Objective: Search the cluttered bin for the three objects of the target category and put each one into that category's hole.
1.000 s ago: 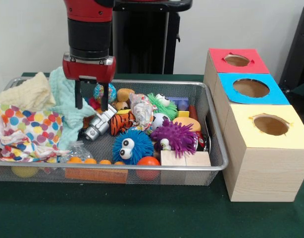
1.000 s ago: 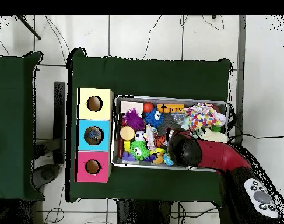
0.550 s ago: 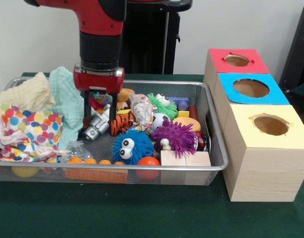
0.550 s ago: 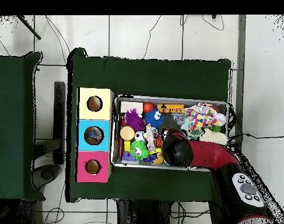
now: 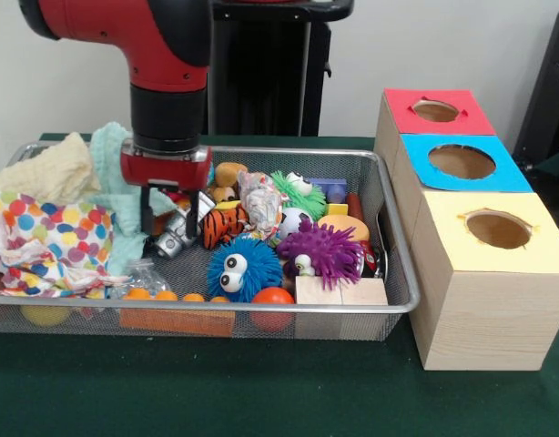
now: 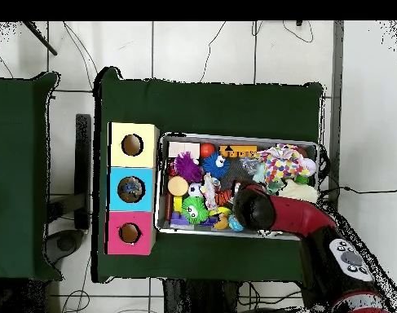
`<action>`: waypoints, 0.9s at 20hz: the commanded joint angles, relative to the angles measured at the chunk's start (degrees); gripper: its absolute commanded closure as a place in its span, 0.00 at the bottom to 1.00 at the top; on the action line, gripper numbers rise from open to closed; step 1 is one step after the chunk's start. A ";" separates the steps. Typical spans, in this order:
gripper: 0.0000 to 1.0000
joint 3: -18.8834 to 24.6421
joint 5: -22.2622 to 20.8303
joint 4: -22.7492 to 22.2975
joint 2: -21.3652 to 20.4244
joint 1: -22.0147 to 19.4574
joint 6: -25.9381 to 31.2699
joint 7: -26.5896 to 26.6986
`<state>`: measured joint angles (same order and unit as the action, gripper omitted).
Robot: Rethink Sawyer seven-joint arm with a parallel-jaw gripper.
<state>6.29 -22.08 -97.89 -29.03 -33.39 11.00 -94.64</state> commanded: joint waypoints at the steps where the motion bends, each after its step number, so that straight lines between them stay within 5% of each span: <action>1: 0.00 4.34 -2.16 5.77 2.44 -3.36 0.81 -0.48; 9: 0.00 6.10 -2.06 6.27 2.06 -4.27 2.88 0.72; 18: 0.00 7.41 -1.64 10.04 7.55 -2.57 -0.33 -1.23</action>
<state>7.47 -22.09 -93.16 -26.25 -36.64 11.02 -94.64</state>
